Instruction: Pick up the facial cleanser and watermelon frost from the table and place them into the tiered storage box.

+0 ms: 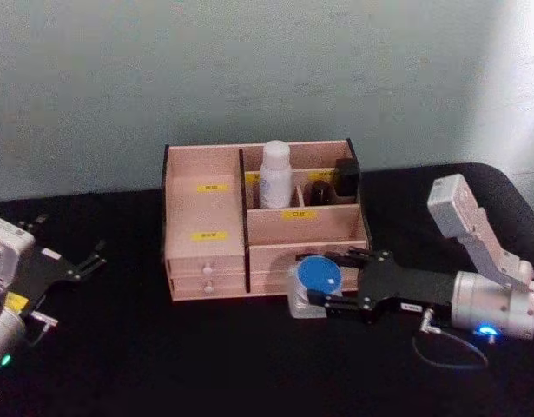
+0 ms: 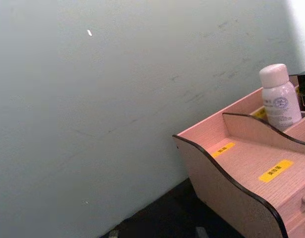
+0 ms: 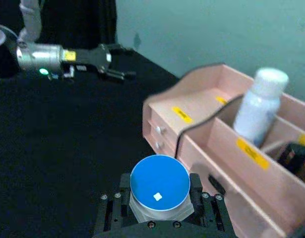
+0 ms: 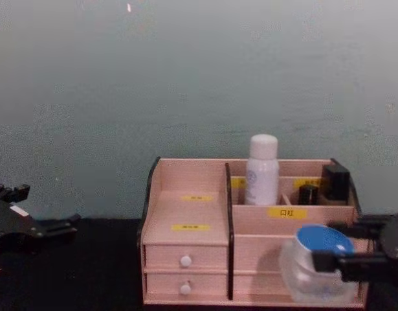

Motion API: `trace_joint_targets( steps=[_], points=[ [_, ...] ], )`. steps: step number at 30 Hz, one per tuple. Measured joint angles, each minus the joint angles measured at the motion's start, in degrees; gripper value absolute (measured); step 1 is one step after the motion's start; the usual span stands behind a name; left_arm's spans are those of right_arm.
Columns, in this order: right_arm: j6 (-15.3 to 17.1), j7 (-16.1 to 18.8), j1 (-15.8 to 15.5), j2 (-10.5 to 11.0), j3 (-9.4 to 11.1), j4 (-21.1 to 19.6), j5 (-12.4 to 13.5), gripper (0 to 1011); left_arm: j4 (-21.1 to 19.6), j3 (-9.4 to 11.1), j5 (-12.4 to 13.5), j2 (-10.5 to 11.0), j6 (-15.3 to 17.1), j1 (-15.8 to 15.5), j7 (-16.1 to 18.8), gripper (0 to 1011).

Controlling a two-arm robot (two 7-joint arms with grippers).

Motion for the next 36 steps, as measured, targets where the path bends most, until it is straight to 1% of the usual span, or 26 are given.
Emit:
trace_joint_targets(
  steps=[6,14,17,18,21,24,27,33,34,36],
  points=[
    [-0.19,0.79,2.72,-1.57,-1.8,0.62,0.09,712,0.0,0.0,0.0,0.0,0.0,0.0,0.0,1001],
    [-0.16,1.35,6.93,-4.05,-4.57,2.51,-0.8,712,0.0,0.0,0.0,0.0,0.0,0.0,0.0,1001],
    [-0.05,1.35,7.7,-4.54,-5.06,2.97,-1.05,712,0.0,0.0,0.0,0.0,0.0,0.0,0.0,1001],
    [0.19,1.34,9.46,-5.74,-5.95,4.18,-1.55,712,0.0,0.0,0.0,0.0,0.0,0.0,0.0,1001],
    [0.39,1.36,11.15,-6.93,-6.79,5.5,-1.91,712,0.0,0.0,0.0,0.0,0.0,0.0,0.0,1001],
    [0.48,1.44,12.33,-7.84,-7.34,6.54,-2.13,712,0.0,0.0,0.0,0.0,0.0,0.0,0.0,1001],
    [0.67,1.47,14.26,-9.44,-8.19,8.35,-2.53,712,0.0,0.0,0.0,0.0,0.0,0.0,0.0,1001],
    [0.8,1.44,16.99,-11.92,-9.36,11.58,-2.98,712,0.0,0.0,0.0,0.0,0.0,0.0,0.0,1001],
    [0.8,1.44,16.99,-11.92,-9.36,11.58,-2.98,712,0.0,0.0,0.0,0.0,0.0,0.0,0.0,1001],
    [0.8,1.4,17.89,-12.77,-9.68,12.68,-3.15,712,0.0,0.0,0.0,0.0,0.0,0.0,0.0,1001]
  ],
)
